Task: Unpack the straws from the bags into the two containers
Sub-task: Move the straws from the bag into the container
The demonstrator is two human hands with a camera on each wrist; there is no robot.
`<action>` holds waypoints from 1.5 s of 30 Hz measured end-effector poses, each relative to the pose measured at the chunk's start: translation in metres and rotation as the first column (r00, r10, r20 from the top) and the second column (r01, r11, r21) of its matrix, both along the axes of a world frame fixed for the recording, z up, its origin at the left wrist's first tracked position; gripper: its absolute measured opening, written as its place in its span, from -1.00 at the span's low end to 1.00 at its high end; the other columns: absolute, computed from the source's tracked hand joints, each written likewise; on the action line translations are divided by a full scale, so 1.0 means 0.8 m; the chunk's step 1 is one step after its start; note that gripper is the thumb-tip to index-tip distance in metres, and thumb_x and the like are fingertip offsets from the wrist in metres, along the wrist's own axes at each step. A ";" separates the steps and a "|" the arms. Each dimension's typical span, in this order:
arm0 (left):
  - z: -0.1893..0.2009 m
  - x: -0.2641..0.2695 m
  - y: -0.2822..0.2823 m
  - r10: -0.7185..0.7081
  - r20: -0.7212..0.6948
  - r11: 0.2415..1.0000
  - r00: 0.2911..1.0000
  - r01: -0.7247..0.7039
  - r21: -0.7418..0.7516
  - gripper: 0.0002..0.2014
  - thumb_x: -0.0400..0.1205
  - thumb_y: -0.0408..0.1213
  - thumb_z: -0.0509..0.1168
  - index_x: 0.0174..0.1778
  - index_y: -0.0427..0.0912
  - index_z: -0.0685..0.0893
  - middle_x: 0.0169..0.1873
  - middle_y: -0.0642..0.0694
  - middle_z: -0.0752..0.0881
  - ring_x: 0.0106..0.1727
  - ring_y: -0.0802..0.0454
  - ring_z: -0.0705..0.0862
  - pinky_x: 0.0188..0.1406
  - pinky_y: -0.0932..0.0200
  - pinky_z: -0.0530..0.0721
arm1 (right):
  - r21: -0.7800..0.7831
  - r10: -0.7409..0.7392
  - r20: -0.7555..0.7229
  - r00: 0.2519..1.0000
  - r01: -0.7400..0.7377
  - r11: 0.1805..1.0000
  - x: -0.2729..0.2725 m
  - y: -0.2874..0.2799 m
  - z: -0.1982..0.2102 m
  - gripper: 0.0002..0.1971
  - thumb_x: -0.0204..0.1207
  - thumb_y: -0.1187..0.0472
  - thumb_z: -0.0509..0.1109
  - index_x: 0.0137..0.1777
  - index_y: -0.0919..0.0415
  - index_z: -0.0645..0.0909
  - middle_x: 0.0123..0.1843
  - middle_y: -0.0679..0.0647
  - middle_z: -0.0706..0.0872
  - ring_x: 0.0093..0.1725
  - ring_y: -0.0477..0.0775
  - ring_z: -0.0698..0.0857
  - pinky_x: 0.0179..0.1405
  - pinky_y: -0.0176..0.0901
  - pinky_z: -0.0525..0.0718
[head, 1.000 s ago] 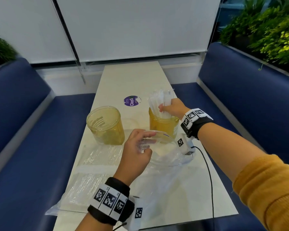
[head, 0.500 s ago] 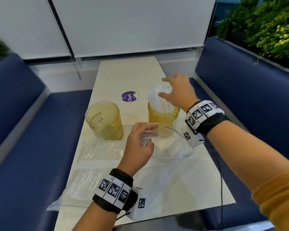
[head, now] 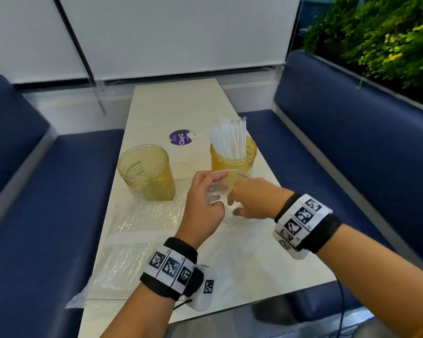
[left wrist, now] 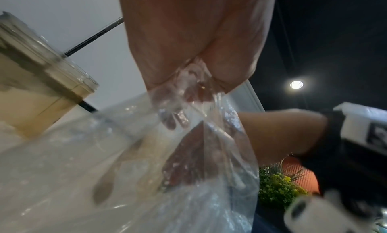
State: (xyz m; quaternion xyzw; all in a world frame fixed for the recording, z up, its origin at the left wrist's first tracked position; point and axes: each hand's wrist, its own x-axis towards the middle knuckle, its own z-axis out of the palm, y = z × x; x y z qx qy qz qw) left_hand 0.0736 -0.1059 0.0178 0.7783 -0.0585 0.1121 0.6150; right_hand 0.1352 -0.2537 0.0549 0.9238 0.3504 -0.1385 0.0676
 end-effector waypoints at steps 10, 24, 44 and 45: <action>-0.010 -0.007 -0.004 -0.013 0.005 0.998 1.000 0.014 -0.068 -0.32 0.45 -0.81 0.15 0.35 -0.09 0.69 0.26 -0.01 0.55 0.21 0.11 0.76 0.19 0.10 0.78 | -0.075 -0.023 0.239 0.971 0.042 0.996 -0.003 -0.012 -0.055 -0.43 0.74 -0.22 0.00 0.07 0.16 0.74 0.00 0.12 0.75 -0.04 0.19 0.73 -0.15 -0.04 0.57; -0.014 -0.006 -0.014 -0.046 -0.014 0.997 0.999 0.047 0.067 -0.34 0.34 -0.24 0.70 0.33 0.05 0.61 0.25 0.07 0.56 0.32 0.32 0.58 0.25 0.58 0.48 | -0.032 -0.034 0.395 0.918 0.051 0.998 -0.020 0.015 0.049 -0.62 0.69 0.15 0.16 -0.40 0.19 0.42 -0.48 0.00 0.37 -0.51 -0.01 0.41 -0.56 -0.19 0.27; -0.006 0.005 -0.027 0.158 -0.012 0.987 0.987 -0.158 -0.002 -0.81 0.55 -0.21 0.29 -0.22 -0.24 0.73 -0.42 -0.13 0.79 -0.41 0.13 0.75 -0.38 0.09 0.71 | 0.932 -0.062 -0.319 0.946 0.325 0.163 -0.034 0.046 0.052 -0.54 0.49 -0.11 0.52 0.32 0.01 0.55 -0.18 0.05 0.84 -0.11 -0.06 0.83 0.05 -0.16 0.77; -0.004 0.005 -0.026 0.148 0.012 0.989 0.989 -0.148 -0.007 -0.87 0.61 -0.24 0.29 -0.12 -0.19 0.72 -0.35 -0.10 0.79 -0.34 0.18 0.76 -0.35 0.14 0.73 | 0.920 -0.069 -0.358 0.931 0.365 0.144 -0.032 0.046 0.045 -0.53 0.44 -0.10 0.58 0.28 0.02 0.58 -0.16 0.04 0.84 -0.10 -0.03 0.83 0.06 -0.11 0.78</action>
